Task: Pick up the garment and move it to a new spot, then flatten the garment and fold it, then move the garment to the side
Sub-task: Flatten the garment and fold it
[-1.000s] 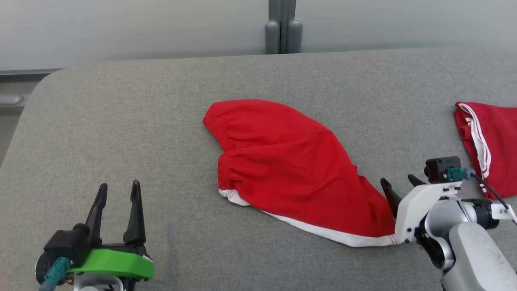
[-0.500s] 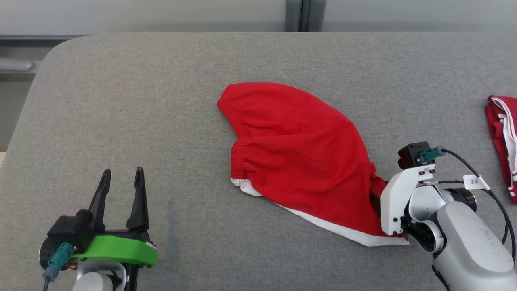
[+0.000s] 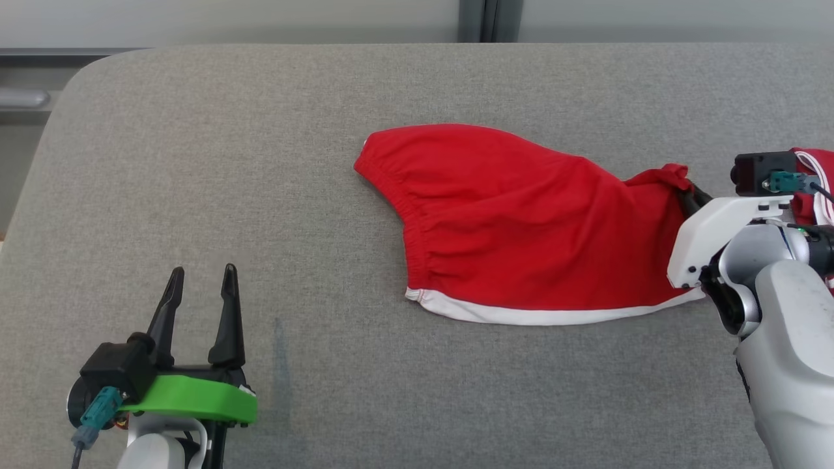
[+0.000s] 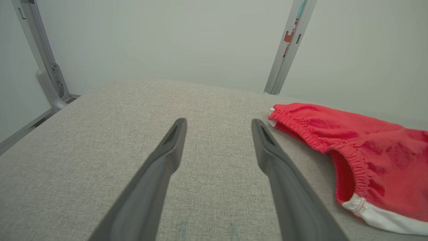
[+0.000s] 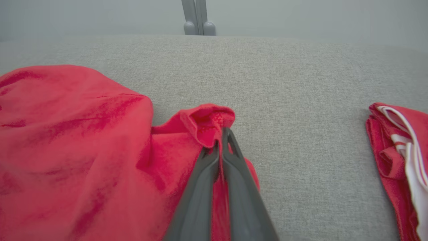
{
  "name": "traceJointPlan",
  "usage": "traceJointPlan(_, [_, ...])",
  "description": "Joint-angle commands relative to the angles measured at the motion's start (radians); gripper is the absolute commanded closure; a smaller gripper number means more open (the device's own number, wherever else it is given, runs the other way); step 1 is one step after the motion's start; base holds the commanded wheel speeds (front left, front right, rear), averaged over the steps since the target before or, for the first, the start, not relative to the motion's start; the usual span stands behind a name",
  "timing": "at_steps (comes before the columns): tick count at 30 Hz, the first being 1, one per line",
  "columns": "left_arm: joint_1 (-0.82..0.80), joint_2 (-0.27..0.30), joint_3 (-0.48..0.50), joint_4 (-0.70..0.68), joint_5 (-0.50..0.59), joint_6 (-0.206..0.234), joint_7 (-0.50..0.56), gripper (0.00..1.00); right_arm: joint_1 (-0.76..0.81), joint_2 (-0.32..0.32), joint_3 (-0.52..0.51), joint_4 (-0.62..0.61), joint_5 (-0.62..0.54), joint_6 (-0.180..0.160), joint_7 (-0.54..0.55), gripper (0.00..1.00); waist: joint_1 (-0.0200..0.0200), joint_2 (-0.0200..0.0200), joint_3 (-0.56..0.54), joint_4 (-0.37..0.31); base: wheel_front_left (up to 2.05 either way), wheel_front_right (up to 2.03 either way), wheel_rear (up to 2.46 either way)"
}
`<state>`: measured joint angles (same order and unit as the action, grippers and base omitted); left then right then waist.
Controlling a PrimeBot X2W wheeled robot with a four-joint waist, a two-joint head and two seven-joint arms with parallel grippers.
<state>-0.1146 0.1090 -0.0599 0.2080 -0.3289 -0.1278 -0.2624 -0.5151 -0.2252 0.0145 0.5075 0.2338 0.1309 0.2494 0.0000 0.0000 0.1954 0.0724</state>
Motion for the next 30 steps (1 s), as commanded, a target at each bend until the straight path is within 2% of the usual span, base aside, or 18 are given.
traceJointPlan(1, [-0.020, 0.001, 0.007, -0.006, 0.000, -0.004, -0.003, 0.00, -0.012, 0.007, -0.020, 0.014, -0.020, -0.001, -0.015, 0.00, 0.0000, 0.0000, -0.002, 0.002, 0.00, 0.00, 0.00])
traceJointPlan(5, [-0.010, -0.005, 0.008, 0.003, 0.008, -0.004, -0.002, 0.00, -0.004, 0.032, -0.089, 0.030, -0.069, -0.001, -0.084, 0.00, 0.0000, 0.0000, -0.021, 0.001, 0.00, 0.00, 0.00])
traceJointPlan(10, [0.010, -0.009, 0.006, 0.014, 0.000, -0.004, -0.003, 0.00, 0.050, 0.065, -0.133, -0.026, -0.124, 0.000, -0.249, 0.00, 0.0000, 0.0000, -0.057, -0.013, 0.00, 0.00, 0.00])
traceJointPlan(12, [0.019, -0.009, 0.008, 0.017, -0.005, -0.004, -0.002, 0.00, 0.088, 0.077, -0.108, -0.056, -0.111, 0.000, -0.303, 0.00, 0.0000, 0.0000, -0.074, -0.024, 0.00, 0.00, 0.00])
traceJointPlan(21, [0.064, -0.016, 0.045, 0.024, -0.004, -0.004, -0.003, 0.00, 0.254, 0.032, 0.069, -0.206, -0.094, -0.001, -0.463, 0.00, 0.0000, 0.0000, -0.141, -0.092, 0.00, 0.00, 0.00])
traceJointPlan(30, [0.085, -0.023, 0.051, 0.041, -0.006, -0.004, -0.002, 0.00, 0.361, 0.064, 0.060, -0.291, -0.108, -0.001, -0.470, 0.00, 0.0000, 0.0000, -0.192, -0.118, 0.00, 0.00, 0.00])
